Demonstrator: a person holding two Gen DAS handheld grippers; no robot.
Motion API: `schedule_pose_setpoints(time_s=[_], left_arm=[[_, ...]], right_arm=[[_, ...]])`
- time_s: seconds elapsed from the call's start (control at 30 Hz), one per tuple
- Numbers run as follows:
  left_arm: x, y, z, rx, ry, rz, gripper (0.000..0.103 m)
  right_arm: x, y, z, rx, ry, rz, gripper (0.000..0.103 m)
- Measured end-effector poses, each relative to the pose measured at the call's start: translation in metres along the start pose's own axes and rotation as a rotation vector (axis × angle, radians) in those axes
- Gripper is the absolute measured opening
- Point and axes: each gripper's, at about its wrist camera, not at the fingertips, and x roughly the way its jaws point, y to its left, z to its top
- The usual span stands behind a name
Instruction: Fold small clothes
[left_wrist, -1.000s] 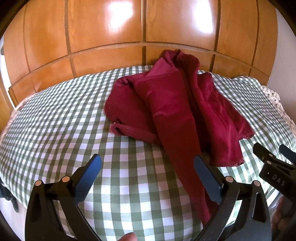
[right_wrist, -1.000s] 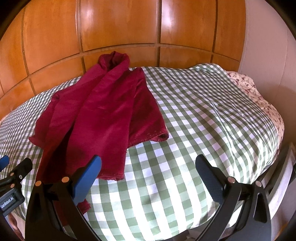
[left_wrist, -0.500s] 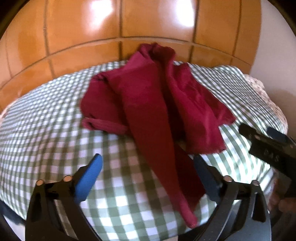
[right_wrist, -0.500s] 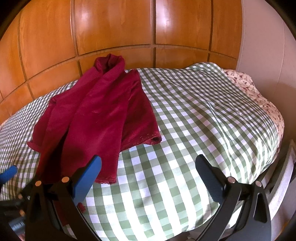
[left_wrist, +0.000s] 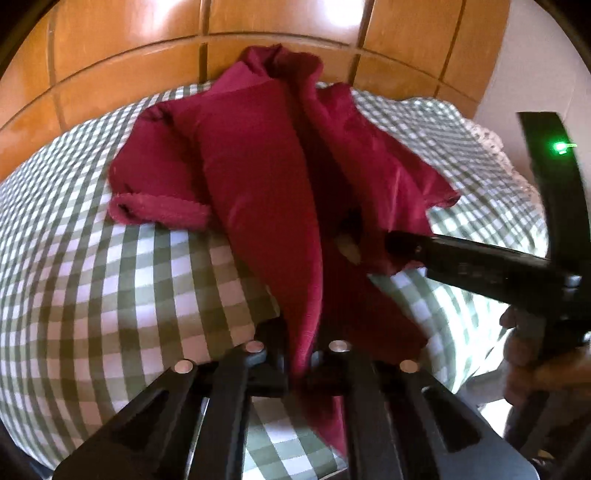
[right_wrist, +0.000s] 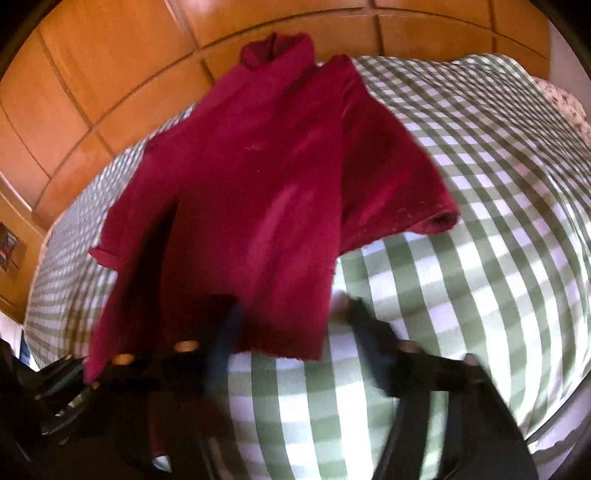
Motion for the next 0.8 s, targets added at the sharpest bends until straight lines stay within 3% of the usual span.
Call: schedule_pose_setpoints(time_s=[0.03,0.13,0.23,0.33,0.47,0.6,0.7,0.8], left_arm=[[-0.007,0.004,0.003,-0.01,-0.021,-0.024,0.004],[-0.04,0.024,0.023,-0.057,-0.113,-0.067,0.004],[-0.079,0.067,0.05,-0.141,-0.228,-0.044,0.004],[-0.103,0.114,0.074,-0.221,-0.292,0.005,0.004],[-0.122,0.184,0.114,-0.303,-0.339,0.138,0.003],[-0.128,0.253,0.158,-0.393,-0.354,0.286,0.003],[-0.124,0.308,0.194,-0.474,-0.349,0.431,0.003],[-0.117,0.346,0.218,-0.562,-0.322,0.494,0.004]], right_arm=[[-0.004,0.004,0.002,-0.021,-0.003,0.013,0.013],[-0.027,0.011,0.013,-0.106,-0.041,0.031,0.01],[-0.056,0.004,0.037,-0.153,-0.117,0.033,0.009],[-0.082,-0.018,0.075,-0.153,-0.195,-0.005,0.007],[-0.108,-0.059,0.136,-0.107,-0.306,-0.118,0.004],[-0.121,-0.126,0.209,0.046,-0.377,-0.284,0.004],[-0.115,-0.172,0.251,0.166,-0.374,-0.392,0.004],[-0.1,-0.207,0.279,0.244,-0.341,-0.481,0.004]])
